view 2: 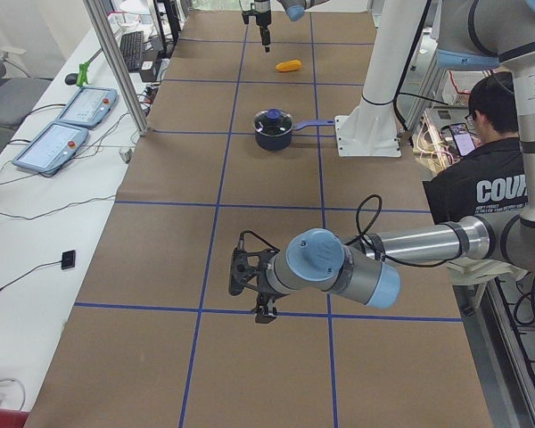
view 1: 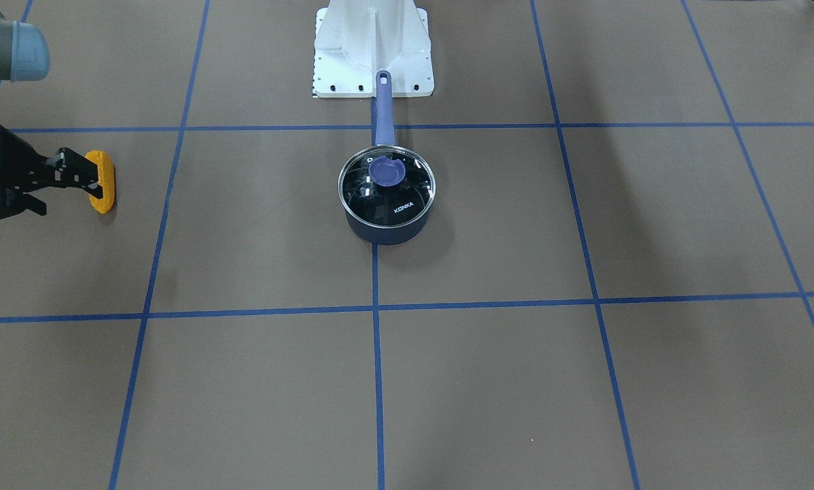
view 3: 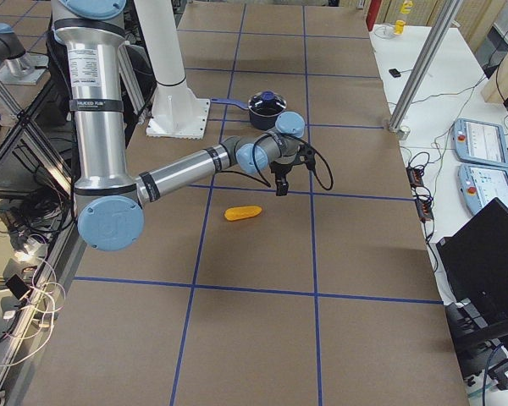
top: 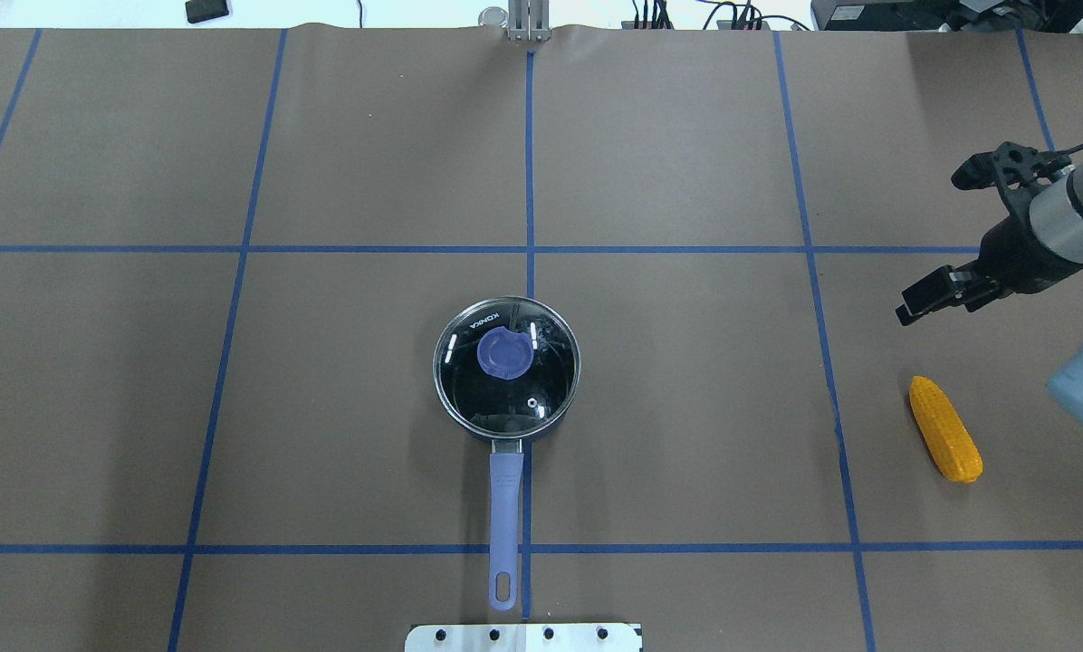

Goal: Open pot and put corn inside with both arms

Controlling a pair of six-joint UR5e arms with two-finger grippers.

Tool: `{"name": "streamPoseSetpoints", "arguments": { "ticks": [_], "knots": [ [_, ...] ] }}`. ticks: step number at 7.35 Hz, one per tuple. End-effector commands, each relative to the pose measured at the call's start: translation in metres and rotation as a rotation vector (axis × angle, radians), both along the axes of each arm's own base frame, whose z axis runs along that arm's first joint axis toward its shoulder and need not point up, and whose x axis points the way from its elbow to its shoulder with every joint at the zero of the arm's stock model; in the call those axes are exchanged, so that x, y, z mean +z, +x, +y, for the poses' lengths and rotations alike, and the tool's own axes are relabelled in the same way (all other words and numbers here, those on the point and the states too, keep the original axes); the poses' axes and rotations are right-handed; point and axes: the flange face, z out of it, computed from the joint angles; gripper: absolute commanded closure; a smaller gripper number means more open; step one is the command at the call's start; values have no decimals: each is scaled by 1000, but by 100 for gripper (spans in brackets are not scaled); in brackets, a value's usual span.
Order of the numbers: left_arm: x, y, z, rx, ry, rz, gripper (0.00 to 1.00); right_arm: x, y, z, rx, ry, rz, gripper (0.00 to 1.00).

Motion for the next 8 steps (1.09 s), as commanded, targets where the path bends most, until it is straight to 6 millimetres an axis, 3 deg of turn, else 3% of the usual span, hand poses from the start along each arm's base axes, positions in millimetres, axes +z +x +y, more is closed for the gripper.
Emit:
{"name": "streamPoseSetpoints", "arguments": {
  "ticks": [1, 3, 5, 7, 8],
  "knots": [
    [-16, 27, -15, 38, -18, 10, 2, 21, -14, 18, 30, 8, 26, 0],
    [-48, 61, -25, 55, -63, 40, 2, 41, -14, 37, 19, 25, 41, 0],
    [-65, 73, -34, 52, -77, 58, 2, 59, -27, 56, -19, 6, 72, 0],
    [-86, 91, -42, 44, -104, 74, 2, 69, -52, 72, -62, 20, 111, 0],
    [-90, 92, -41, 43, -102, 76, 2, 74, -51, 76, -68, 13, 116, 1]
  ]
}}
